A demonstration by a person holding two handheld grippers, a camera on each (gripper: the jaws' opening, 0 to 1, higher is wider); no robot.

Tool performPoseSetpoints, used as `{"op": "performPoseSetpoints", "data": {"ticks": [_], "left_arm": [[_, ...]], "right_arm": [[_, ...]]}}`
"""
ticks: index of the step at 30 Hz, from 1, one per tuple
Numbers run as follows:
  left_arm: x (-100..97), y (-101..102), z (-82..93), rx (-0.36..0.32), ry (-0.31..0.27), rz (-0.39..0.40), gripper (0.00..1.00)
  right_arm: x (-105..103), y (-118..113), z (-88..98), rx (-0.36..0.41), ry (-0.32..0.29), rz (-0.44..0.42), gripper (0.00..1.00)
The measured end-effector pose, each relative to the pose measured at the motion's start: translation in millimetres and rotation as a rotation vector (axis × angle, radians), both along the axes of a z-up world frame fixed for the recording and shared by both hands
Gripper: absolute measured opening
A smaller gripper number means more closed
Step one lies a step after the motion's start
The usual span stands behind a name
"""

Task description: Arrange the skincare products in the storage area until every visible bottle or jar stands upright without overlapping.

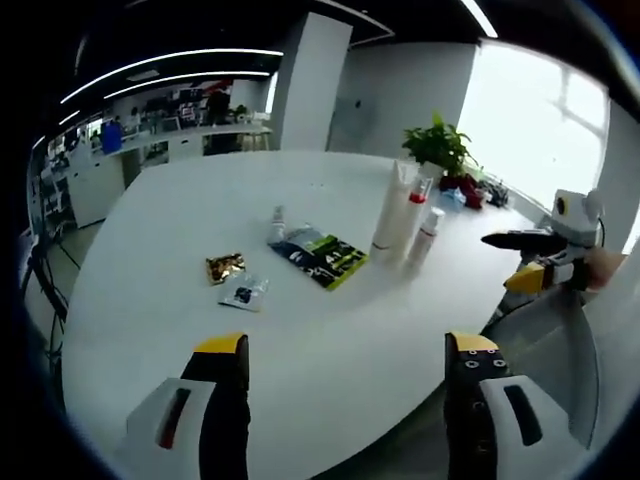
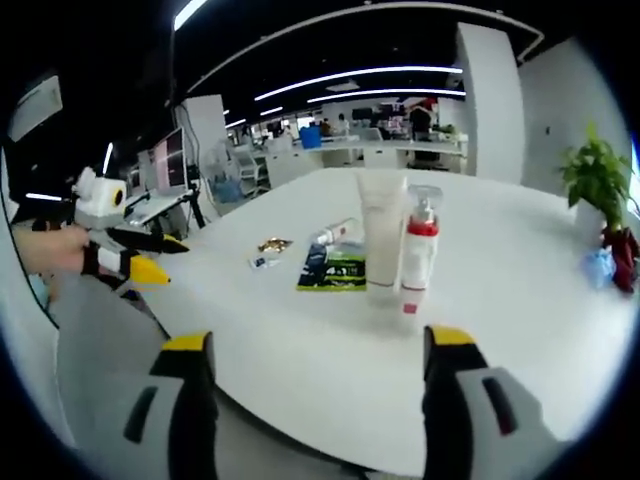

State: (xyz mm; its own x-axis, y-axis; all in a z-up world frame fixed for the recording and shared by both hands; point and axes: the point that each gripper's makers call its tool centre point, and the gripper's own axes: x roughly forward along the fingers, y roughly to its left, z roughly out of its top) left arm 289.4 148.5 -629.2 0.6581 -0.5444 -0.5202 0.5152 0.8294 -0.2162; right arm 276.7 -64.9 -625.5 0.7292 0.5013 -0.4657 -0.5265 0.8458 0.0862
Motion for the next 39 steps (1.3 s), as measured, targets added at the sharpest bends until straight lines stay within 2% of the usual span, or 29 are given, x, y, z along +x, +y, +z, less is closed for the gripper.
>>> {"op": "performPoseSetpoints", "data": {"ticks": [6,10,12,16,31,34,39], "left_arm": [[16.9,-7.4,-2.9,0.0,0.003,-0.003,0.76],[28.8,-9.3,-11.2,0.009,0.025,-0.003,0.75],[35.4,-9.6,-15.5,0.0,0.05,0.008,0.75],[48.4,-10.8,-19.8,0.019,0.058,0.003,0.74],[111.8,-20.0,-26.4,0.085,0.063,-0.032,0.73],[123.5,-22.8,-29.8,0.096,0.079,-0.045,0.73],[145.9,-25.1,-34.1,0.125,0.081,-0.046,0.71]], "right_arm": [[-0.3,1.8,-1.7,-0.024,-0.003,0.009,0.84],[-0.6,1.8,-3.8,-0.01,0.016,0.008,0.8],[0.0,1.4,-4.1,-0.013,0.014,0.005,0.8],[0.0,2.0,-5.7,-0.019,0.018,0.01,0.81],[0.8,1.2,-10.4,-0.038,0.035,0.007,0.8],[1.2,0.9,-7.9,-0.048,0.017,0.005,0.8],[2.9,-2.0,-8.3,-0.045,0.022,-0.014,0.8]]}}
